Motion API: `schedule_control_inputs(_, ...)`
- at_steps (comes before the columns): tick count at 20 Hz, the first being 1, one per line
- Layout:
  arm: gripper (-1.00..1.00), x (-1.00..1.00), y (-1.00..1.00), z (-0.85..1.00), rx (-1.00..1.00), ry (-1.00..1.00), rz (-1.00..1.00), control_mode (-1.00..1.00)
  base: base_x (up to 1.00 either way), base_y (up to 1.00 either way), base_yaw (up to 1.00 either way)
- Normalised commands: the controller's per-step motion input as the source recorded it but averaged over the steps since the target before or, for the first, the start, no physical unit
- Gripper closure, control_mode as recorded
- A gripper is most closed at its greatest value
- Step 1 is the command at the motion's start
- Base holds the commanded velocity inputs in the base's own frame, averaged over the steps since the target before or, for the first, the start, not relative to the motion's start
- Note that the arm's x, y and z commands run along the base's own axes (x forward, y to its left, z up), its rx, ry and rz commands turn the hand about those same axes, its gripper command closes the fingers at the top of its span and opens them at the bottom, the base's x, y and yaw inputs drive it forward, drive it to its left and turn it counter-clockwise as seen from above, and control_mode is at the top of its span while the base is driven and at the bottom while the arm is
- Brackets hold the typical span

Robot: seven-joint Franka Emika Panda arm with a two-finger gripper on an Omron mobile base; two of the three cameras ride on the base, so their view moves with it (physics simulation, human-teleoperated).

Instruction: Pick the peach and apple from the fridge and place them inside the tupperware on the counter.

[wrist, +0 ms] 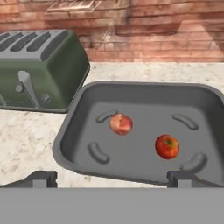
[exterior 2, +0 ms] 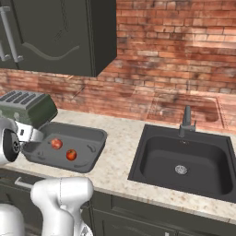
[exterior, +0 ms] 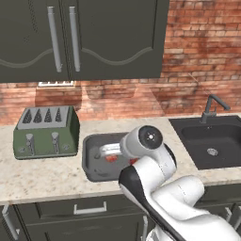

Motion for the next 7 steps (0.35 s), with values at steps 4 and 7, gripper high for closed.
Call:
schedule_control_inputs(4,-1.0,-0.64,-0.07,0.6,0.0,0.0,-0.03,-1.0,0.0,0.0,0.0)
schedule_control_inputs(7,-1.0,-0.61,-0.11,0.69,0.0,0.0,0.0,-1.0,0.0,0.0,0.0)
